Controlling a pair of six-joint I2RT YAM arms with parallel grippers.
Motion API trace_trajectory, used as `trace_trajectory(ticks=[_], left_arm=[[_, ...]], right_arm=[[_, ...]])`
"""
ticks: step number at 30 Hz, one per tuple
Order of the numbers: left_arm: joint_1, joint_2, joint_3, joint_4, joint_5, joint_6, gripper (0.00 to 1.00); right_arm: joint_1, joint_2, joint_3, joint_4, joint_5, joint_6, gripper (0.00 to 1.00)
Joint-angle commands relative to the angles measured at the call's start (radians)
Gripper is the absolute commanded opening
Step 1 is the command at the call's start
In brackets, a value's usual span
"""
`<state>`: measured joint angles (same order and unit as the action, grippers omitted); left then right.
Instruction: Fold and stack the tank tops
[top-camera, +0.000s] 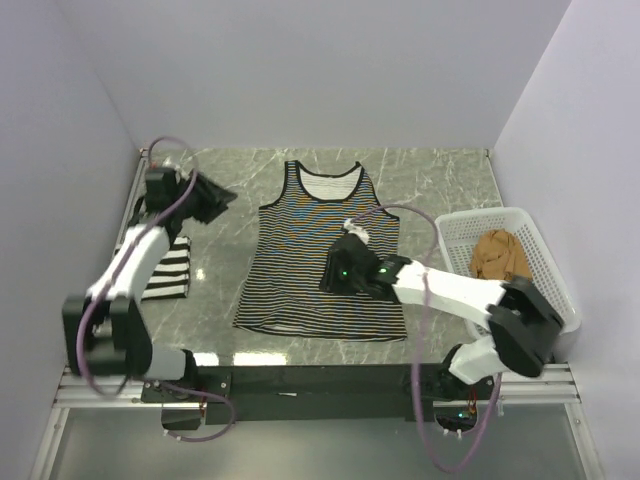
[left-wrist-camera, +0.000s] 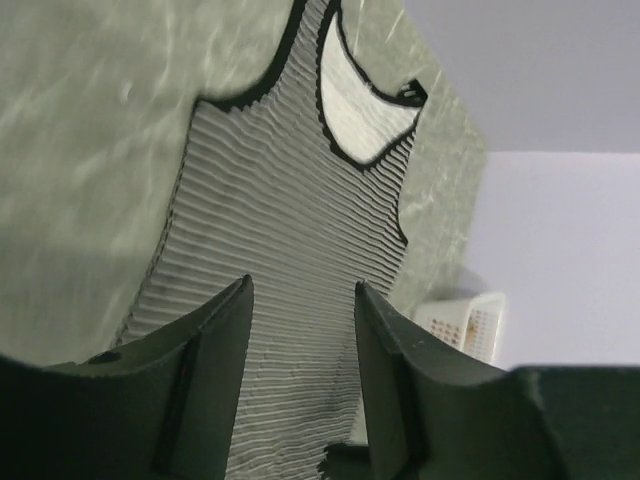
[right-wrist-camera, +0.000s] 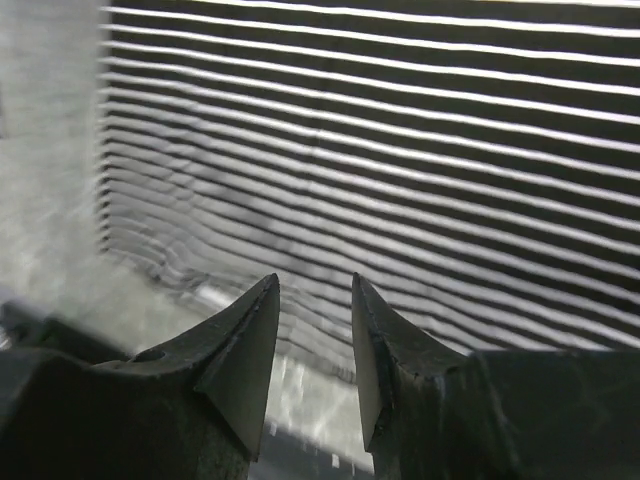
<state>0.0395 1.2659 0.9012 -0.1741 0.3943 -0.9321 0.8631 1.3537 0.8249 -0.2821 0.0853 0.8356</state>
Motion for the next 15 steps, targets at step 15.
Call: trace_trajectory(ticks=[15], left_arm=[[-0.202,0.77,0.665,-0.343,-0.333,0.44,0.61]], right_arm=[[-0.294,0.249,0.111,-0.107,0.234,0.022,0.44]])
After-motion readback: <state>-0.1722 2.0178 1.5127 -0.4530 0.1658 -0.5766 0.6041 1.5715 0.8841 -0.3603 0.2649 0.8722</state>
